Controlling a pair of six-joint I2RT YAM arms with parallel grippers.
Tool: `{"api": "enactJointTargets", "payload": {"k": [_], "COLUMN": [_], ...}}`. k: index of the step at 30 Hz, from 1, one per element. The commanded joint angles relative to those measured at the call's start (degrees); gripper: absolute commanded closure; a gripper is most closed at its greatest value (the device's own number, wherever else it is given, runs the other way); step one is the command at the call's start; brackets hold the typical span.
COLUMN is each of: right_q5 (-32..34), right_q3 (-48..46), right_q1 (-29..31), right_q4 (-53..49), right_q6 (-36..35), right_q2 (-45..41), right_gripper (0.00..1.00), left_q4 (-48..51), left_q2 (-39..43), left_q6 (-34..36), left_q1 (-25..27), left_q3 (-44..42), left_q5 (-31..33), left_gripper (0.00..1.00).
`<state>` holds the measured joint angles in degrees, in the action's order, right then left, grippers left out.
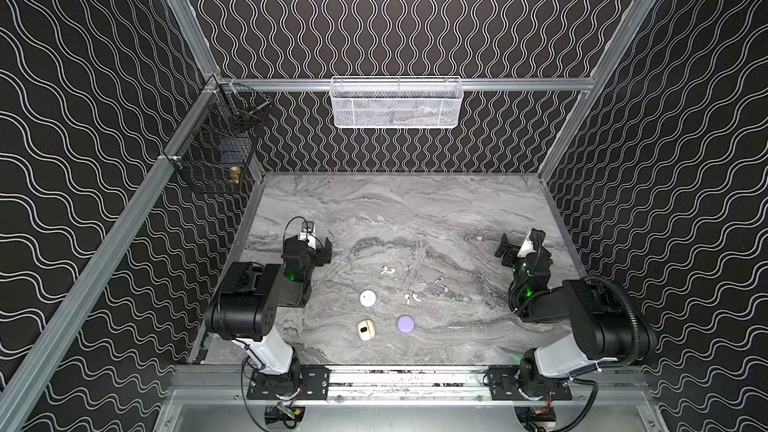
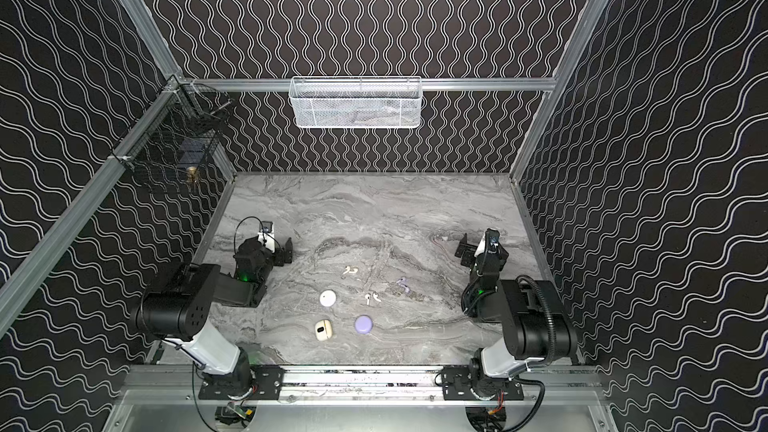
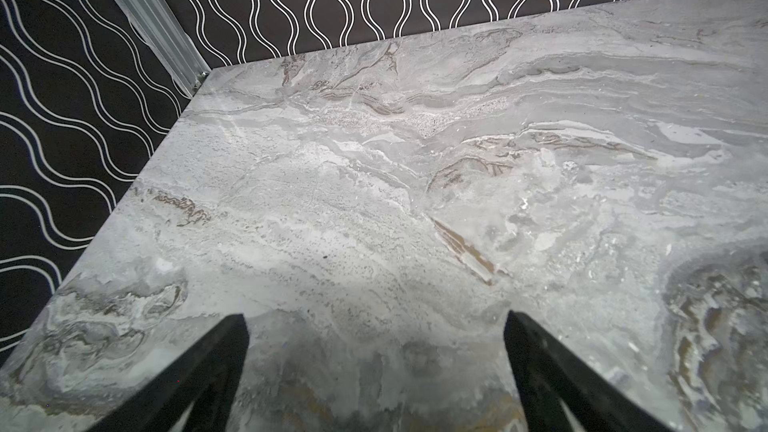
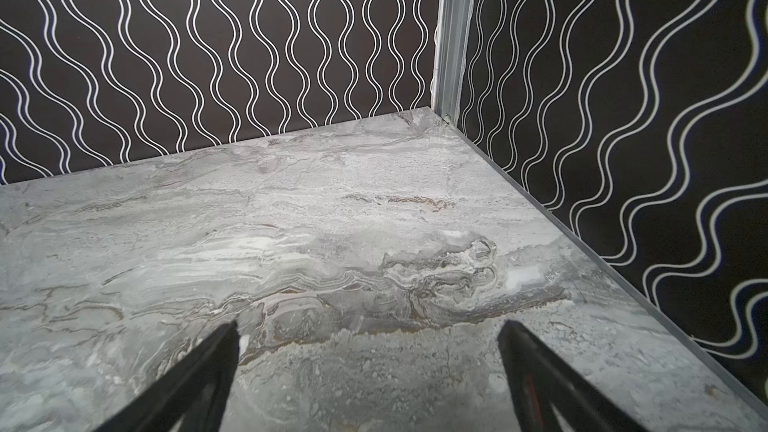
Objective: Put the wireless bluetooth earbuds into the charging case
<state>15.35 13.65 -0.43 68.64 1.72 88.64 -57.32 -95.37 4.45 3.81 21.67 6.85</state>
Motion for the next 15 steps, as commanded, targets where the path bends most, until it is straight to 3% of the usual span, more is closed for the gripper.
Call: {"api": "enactJointTargets", "payload": {"k": [1,15], "right_q5": [-0.1,0.2], "right_q3": [0.0,0.0], "right_q1": [0.1,0.4], "right_q4": [2.7,2.9], "right_q6": [-0.5,-0.6], "right_q2": [-0.1,0.1], "right_gripper": [0.0,0.0], "left_q4": [-1.4,-1.5], "left_q2": [0.3,0.3], "left_q6": [-0.6,-0.4], "left_q1": [0.2,0.4], "left_q3": [-0.3,-0.3], "left_q5": [-0.3,-0.1], "left_gripper": [0.01,0.01]}}
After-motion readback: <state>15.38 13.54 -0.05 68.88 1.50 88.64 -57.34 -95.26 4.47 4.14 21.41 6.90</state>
